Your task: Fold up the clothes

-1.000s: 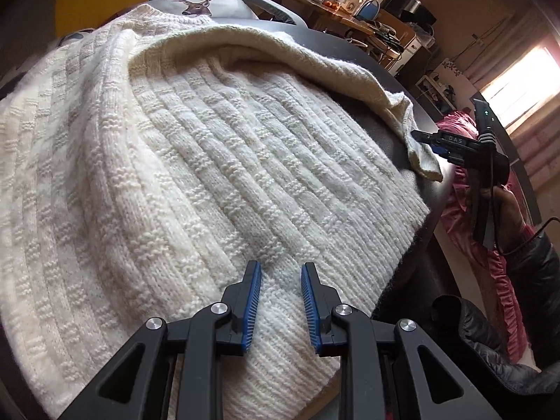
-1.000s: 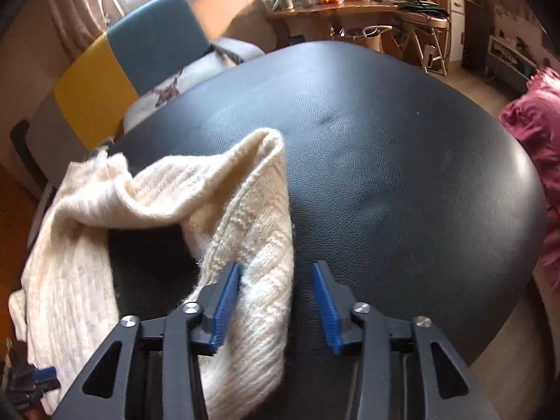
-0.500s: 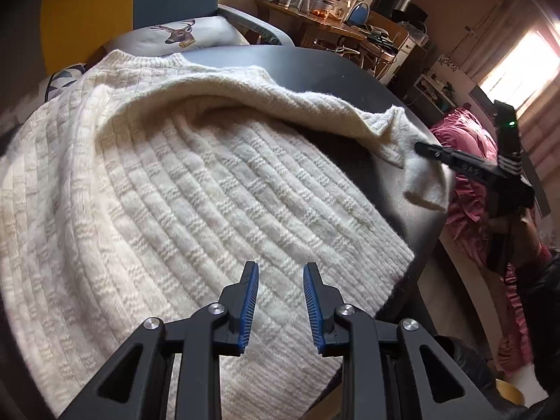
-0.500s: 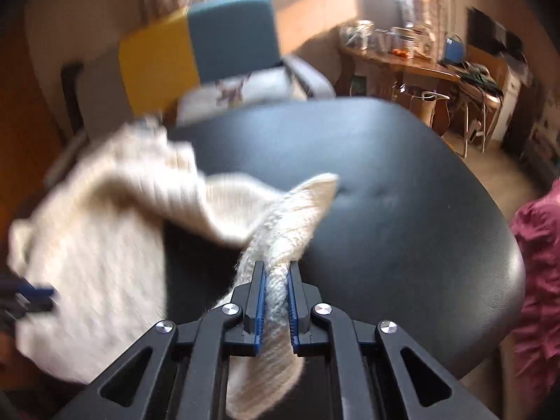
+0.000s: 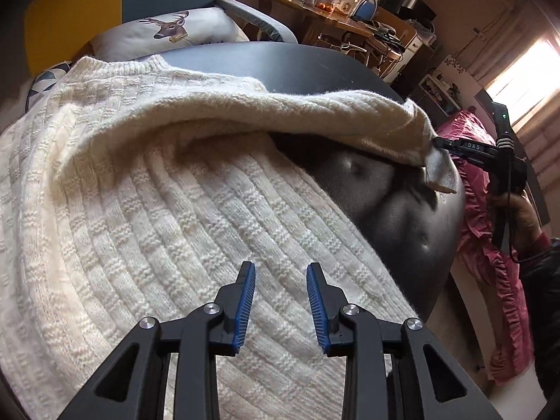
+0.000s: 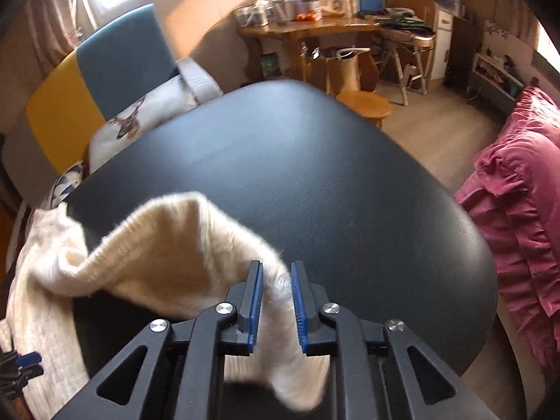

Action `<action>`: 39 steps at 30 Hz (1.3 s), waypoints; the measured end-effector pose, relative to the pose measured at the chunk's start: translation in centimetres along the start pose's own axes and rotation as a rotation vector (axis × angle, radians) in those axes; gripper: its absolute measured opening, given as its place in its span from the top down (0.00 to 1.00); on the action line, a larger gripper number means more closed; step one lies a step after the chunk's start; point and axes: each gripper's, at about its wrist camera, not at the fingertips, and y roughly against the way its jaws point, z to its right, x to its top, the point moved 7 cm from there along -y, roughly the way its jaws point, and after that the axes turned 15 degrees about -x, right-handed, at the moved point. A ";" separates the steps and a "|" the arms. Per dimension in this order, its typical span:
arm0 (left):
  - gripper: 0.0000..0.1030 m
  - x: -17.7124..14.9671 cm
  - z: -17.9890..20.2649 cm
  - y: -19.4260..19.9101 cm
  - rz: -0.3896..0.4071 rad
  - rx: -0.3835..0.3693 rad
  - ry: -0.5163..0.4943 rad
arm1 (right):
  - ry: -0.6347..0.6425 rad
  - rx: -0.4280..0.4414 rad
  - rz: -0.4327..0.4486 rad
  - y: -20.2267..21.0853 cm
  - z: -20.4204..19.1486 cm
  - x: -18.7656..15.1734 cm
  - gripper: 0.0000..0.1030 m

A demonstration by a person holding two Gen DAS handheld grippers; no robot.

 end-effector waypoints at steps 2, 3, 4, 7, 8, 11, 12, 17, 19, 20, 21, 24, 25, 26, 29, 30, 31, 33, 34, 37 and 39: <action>0.70 0.8 -0.5 0.8 0.015 0.034 -0.028 | -0.002 0.004 0.065 1.3 -0.4 0.7 0.78; 0.70 1.3 -0.9 1.5 0.030 0.049 -0.040 | 0.016 0.036 0.095 2.4 -1.3 0.9 0.76; 0.70 1.7 -1.2 2.2 0.046 0.064 -0.052 | 0.034 0.068 0.125 3.4 -2.3 1.0 0.73; 0.69 3.0 -2.7 4.7 0.105 0.091 -0.056 | 0.088 0.164 0.215 6.5 -5.1 1.4 0.69; 0.69 3.3 -3.3 5.3 0.123 0.090 -0.046 | 0.152 0.220 0.211 6.9 -7.5 0.7 0.69; 0.69 2.6 -4.0 6.5 0.157 0.064 -0.034 | 0.358 0.400 0.140 7.6 -15.8 -2.2 0.69; 0.69 2.1 -3.7 6.3 0.151 0.060 -0.051 | 0.396 0.437 0.128 7.8 -18.3 -2.6 0.69; 0.68 -1.6 -1.2 3.0 0.062 -0.001 -0.129 | 0.517 0.599 0.067 7.9 -30.6 -1.8 0.69; 0.68 -3.1 -0.8 1.3 0.027 -0.043 -0.117 | 0.566 0.631 0.025 6.8 -35.3 -1.1 0.69; 0.68 -3.6 -0.8 0.8 0.026 -0.053 -0.115 | 0.594 0.626 0.000 5.9 -37.5 -1.0 0.69; 0.68 -4.2 -0.7 0.2 0.024 -0.063 -0.112 | 0.623 0.622 -0.026 5.1 -39.6 -0.9 0.69; 0.65 -5.1 -0.8 -0.4 0.028 -0.113 -0.082 | 0.698 0.498 -0.090 0.8 -43.6 -0.9 0.69; 0.65 -5.2 -0.9 -0.4 0.031 -0.136 -0.065 | 0.721 0.450 -0.107 -0.7 -44.4 -1.2 0.69; 0.65 -5.2 -1.1 -0.4 0.038 -0.163 -0.037 | 0.747 0.414 -0.115 -1.7 -44.8 -1.4 0.69; 0.66 -4.9 -1.7 0.1 0.037 -0.241 0.017 | 0.811 0.354 -0.061 -2.7 -45.9 -1.5 0.70; 0.67 -4.0 -2.3 1.5 0.068 -0.281 0.043 | 0.814 0.350 -0.055 -2.6 -46.1 -1.5 0.69; 0.68 -2.7 -3.1 3.3 0.118 -0.323 0.070 | 0.819 0.355 -0.051 -2.4 -46.1 -1.5 0.69; 0.67 0.9 -6.2 7.8 0.241 -0.241 0.060 | 0.825 0.366 -0.049 -2.0 -45.8 -1.4 0.69; 0.66 3.0 -8.4 10.2 0.296 -0.128 0.037 | 0.819 0.376 -0.051 -1.8 -45.6 -1.2 0.69; 0.65 9.1 -15.1 16.4 0.410 0.194 -0.020 | 0.775 0.443 -0.029 -0.6 -45.6 -0.3 0.69; 0.65 12.5 -18.4 17.7 0.409 0.279 -0.051 | 0.756 0.482 -0.046 -0.3 -45.9 -0.1 0.69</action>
